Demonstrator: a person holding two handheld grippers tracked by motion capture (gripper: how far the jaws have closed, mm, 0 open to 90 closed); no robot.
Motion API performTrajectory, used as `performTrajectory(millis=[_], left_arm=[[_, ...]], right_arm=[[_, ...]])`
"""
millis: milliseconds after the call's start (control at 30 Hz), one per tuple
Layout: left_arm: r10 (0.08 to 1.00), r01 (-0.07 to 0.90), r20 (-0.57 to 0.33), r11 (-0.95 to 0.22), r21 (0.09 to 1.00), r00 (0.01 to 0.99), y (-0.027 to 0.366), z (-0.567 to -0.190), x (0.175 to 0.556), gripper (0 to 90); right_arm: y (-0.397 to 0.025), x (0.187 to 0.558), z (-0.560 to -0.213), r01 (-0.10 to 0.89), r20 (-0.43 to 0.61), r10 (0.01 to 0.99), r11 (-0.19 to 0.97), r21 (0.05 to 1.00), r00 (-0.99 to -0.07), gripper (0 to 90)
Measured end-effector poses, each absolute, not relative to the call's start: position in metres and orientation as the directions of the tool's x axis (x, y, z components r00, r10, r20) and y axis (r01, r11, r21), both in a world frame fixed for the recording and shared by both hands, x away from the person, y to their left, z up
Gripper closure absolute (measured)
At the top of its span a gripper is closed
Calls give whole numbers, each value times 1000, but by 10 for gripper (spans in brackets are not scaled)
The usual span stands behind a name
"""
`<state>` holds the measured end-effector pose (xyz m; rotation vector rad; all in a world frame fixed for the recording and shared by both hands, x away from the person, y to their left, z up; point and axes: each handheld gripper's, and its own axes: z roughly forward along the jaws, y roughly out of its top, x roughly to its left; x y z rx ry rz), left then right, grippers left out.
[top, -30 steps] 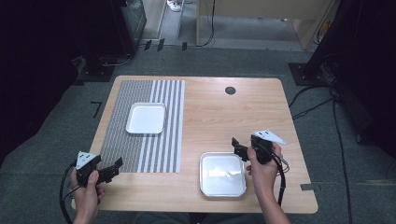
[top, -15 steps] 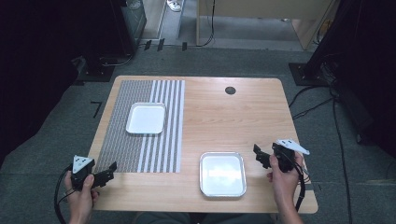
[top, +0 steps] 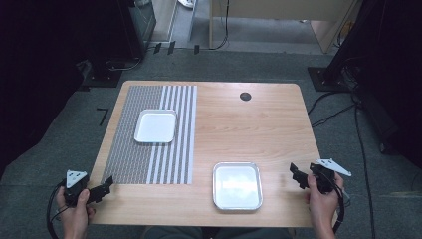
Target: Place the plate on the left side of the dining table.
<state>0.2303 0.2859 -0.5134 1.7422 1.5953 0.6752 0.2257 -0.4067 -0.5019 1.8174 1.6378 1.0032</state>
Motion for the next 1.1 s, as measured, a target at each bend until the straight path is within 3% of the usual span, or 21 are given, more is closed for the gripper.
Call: performTrajectory(millis=[433, 633, 1100], left_arm=[[989, 675, -15, -89, 732, 147, 288, -519, 230, 113], [981, 703, -108, -35, 710, 159, 298, -521, 233, 95], [981, 705, -122, -20, 709, 150, 298, -522, 232, 94]], right_arm=[[-426, 204, -523, 650, 155, 987, -137, 747, 30, 195], [-412, 204, -525, 671, 26, 1000, -20, 741, 0, 204], [-406, 201, -525, 674, 30, 999, -9, 739, -20, 189]])
